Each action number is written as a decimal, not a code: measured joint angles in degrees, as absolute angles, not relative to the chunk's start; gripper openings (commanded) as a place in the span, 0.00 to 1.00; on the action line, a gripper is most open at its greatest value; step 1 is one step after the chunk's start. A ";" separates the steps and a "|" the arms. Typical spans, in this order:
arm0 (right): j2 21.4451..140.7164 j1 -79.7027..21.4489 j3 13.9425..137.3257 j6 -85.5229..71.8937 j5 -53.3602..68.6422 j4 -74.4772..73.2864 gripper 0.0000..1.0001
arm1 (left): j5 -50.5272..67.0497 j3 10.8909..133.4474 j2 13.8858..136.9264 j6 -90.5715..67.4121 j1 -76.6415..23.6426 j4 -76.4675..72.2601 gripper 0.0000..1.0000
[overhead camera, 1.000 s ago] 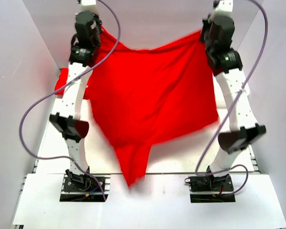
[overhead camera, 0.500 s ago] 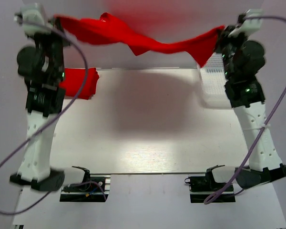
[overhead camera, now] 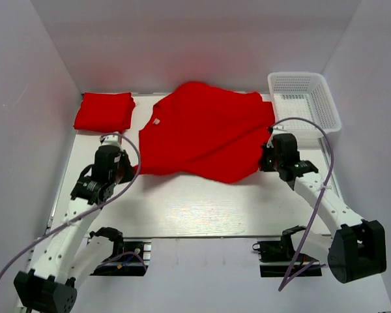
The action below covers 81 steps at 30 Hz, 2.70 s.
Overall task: Fold and stack the t-shirts
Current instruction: Flatten out the tshirt, then fold the flattened tshirt in 1/3 of the way
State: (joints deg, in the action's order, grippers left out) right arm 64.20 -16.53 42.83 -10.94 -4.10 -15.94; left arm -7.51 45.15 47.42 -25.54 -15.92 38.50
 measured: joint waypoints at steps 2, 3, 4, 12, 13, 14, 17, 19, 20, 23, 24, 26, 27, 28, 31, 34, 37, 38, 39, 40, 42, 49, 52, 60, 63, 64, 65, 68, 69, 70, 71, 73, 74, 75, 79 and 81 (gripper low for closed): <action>62.96 -16.51 39.97 -13.02 -3.75 -17.26 0.00 | -6.48 44.49 42.98 -27.44 -15.92 43.46 0.00; 62.46 -16.53 38.70 -13.72 -4.03 -17.58 0.00 | -5.43 44.40 41.08 -28.27 -15.92 45.12 0.00; 61.95 -16.53 37.34 -14.87 -4.38 -18.63 0.00 | -4.38 44.40 39.44 -28.95 -15.92 46.57 0.00; 58.89 -16.51 31.99 -25.30 -5.58 -30.44 0.00 | 2.33 42.09 37.21 -34.02 -15.92 57.58 0.00; 57.93 -16.51 31.86 -26.55 -5.61 -31.68 0.00 | 2.81 41.19 37.30 -34.44 -15.92 58.57 0.00; 56.75 -16.51 31.73 -27.64 -5.63 -32.71 0.00 | 3.25 40.38 37.39 -34.72 -15.92 59.22 0.00; 53.93 -16.51 31.64 -30.30 -6.13 -35.24 0.00 | 4.03 39.27 38.26 -35.40 -15.92 60.07 0.00; 53.36 -16.51 31.64 -31.64 -6.70 -36.36 0.00 | 3.86 39.68 39.68 -35.64 -15.92 59.61 0.00; 53.54 -16.51 31.64 -32.14 -6.92 -36.71 0.00 | 3.49 40.25 40.66 -35.81 -15.92 59.35 0.00; 54.89 -16.51 31.64 -33.15 -7.62 -37.34 0.00 | 1.32 44.03 45.32 -36.51 -15.92 57.67 0.00; 55.51 -16.51 31.70 -33.39 -7.92 -37.45 0.00 | 0.67 45.50 47.05 -36.56 -15.92 56.34 0.00; 56.49 -16.51 32.05 -33.76 -8.64 -37.60 0.00 | -0.34 47.83 50.63 -36.51 -15.92 52.80 0.00; 56.90 -16.51 32.40 -33.91 -9.06 -37.67 0.00 | -1.02 48.93 52.47 -36.49 -15.92 51.09 0.00; 57.28 -16.51 32.91 -33.91 -9.41 -37.69 0.00 | -1.63 49.98 54.43 -36.49 -15.92 49.65 0.00; 58.98 -16.51 35.46 -33.85 -10.55 -37.63 0.00 | -4.56 53.43 60.71 -36.42 -15.92 46.50 0.00; 61.58 -16.53 37.63 -33.45 -12.01 -36.91 0.00 | -7.99 56.86 66.65 -36.23 -15.70 45.19 0.00; 64.69 -16.51 39.40 -33.43 -14.28 -36.67 0.00 | -10.70 59.44 71.50 -36.01 -15.46 43.59 0.00; 65.49 -16.51 39.92 -33.36 -15.14 -36.53 0.00 | -11.53 60.23 72.90 -35.94 -15.35 42.89 0.00; 66.04 -16.51 40.38 -33.30 -15.77 -36.56 0.00 | -12.05 60.95 73.91 -35.81 -15.31 42.39 0.00; 66.59 -16.51 40.91 -33.26 -16.45 -36.47 0.00 | -12.86 61.84 75.09 -35.70 -15.31 41.85 0.00; 67.70 -16.47 42.35 -33.12 -17.89 -36.49 0.00 | -14.31 63.92 77.23 -35.33 -15.31 41.04 0.00; 72.40 -15.68 47.24 -32.36 -21.93 -36.07 0.00 | -16.21 66.50 80.73 -32.82 -15.31 34.46 0.00; 74.19 -15.29 48.69 -31.97 -22.83 -35.90 0.00 | -16.62 66.50 82.21 -31.44 -15.31 31.68 0.00; 76.97 -14.28 49.80 -31.05 -23.70 -35.68 0.00 | -15.59 66.50 86.67 -25.08 -15.31 22.59 0.00; 77.34 -13.96 50.11 -30.61 -23.75 -34.94 0.00 | -14.96 66.57 88.58 -23.22 -15.31 18.76 0.00; 77.41 -13.93 50.11 -30.17 -23.68 -34.46 0.00 | -14.79 66.98 89.60 -22.59 -15.31 18.09 0.00; 77.47 -13.89 50.11 -29.39 -23.62 -33.82 0.00 | -14.74 67.85 90.91 -22.11 -15.31 17.74 0.00; 77.65 -13.85 50.11 -26.76 -22.46 -31.33 0.00 | -15.09 71.26 95.33 -21.19 -15.31 17.26 0.00; 77.78 -13.85 50.11 -25.85 -21.93 -30.22 0.00 | -15.73 72.88 96.95 -20.93 -15.33 17.43 0.00; 77.87 -13.85 50.11 -24.91 -21.61 -29.43 0.00 | -16.21 74.04 98.19 -20.75 -15.33 17.41 0.00; 78.26 -13.85 50.11 -24.16 -21.39 -28.62 0.00 | -16.78 75.11 99.20 -20.60 -15.31 17.52 0.00; 79.33 -13.82 50.30 -23.09 -21.28 -27.83 0.00 | -17.74 76.95 100.90 -20.12 -15.33 17.58 0.00; 80.49 -13.82 50.83 -22.61 -21.28 -27.86 0.00 | -18.04 77.78 101.58 -19.88 -15.31 17.63 0.00; 81.69 -13.76 51.40 -22.31 -21.30 -27.88 0.00 | -18.22 78.65 102.17 -19.62 -15.31 17.78 0.00; 87.29 -13.34 54.33 -22.00 -21.52 -28.25 0.15 | -19.07 82.81 105.65 -19.11 -15.31 18.85 0.00; 89.78 -13.15 55.94 -22.09 -21.58 -28.62 0.43 | -20.10 85.32 107.81 -19.07 -15.33 20.29 0.16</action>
State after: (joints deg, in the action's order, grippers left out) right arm 89.78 -13.15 55.94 -22.09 -21.58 -28.62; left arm -20.10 85.32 107.81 -19.07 -15.33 20.29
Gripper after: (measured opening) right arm 0.171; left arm 0.009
